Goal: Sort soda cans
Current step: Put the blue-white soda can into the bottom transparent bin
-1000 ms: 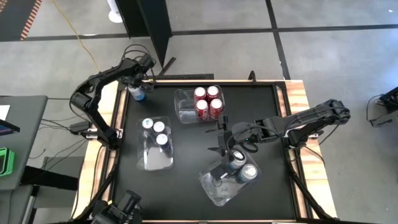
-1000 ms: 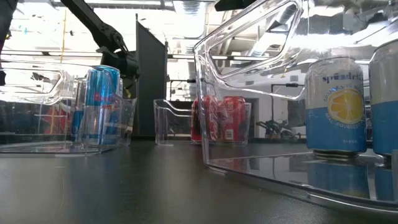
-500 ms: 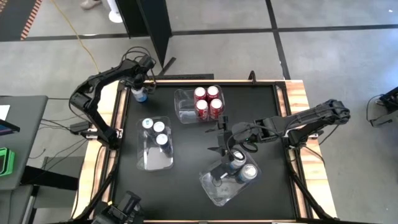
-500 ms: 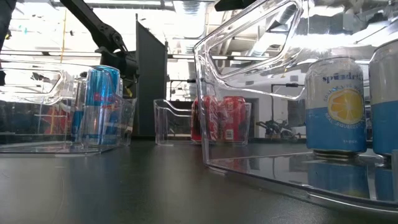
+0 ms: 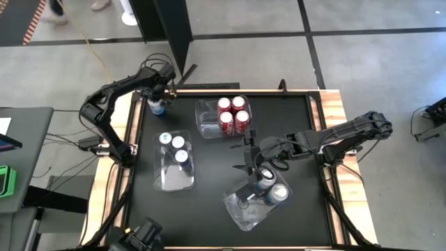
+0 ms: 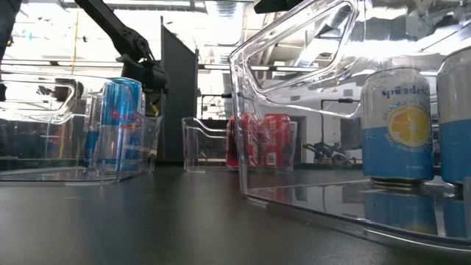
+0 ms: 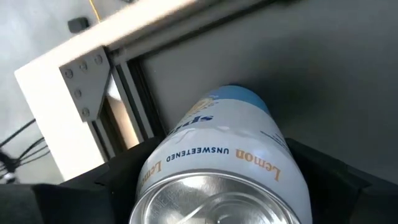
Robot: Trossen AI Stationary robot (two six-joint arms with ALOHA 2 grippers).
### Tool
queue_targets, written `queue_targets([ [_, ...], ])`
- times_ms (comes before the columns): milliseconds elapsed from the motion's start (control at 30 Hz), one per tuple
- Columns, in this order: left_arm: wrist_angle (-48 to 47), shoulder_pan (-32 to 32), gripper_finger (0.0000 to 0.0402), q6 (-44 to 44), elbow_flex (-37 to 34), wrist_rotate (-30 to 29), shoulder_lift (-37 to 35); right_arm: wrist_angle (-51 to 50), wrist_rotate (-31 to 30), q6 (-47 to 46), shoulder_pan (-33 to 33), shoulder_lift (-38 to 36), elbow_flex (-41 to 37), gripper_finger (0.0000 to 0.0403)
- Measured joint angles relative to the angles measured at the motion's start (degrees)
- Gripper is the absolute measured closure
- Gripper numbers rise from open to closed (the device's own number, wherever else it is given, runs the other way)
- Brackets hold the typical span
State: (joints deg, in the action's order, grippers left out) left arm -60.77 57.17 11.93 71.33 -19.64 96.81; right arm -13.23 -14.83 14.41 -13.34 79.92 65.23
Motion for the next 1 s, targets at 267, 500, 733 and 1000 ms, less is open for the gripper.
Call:
queue_targets([
  [267, -8.48, -3.18, 0.0092, -1.06, 5.18, -1.68, 0.07, 0.02, -0.04, 0.00, 0.00, 0.00, 0.00, 0.0071],
  [500, -14.65, -7.51, 0.0092, -1.88, 11.22, -3.21, -2.57, 0.00, -0.11, 0.13, 0.00, 0.00, 0.00, 0.0071],
  [733, -15.47, -15.04, 0.0092, -3.61, 18.30, -0.75, -11.06, 0.01, -5.05, 0.61, 0.00, -0.03, 0.00, 0.0071],
  [1000, -9.62, -30.92, 0.0093, -5.76, 20.83, 5.32, -20.23, 3.25, -12.67, -1.06, -0.14, -3.58, -0.02, 0.0071],
])
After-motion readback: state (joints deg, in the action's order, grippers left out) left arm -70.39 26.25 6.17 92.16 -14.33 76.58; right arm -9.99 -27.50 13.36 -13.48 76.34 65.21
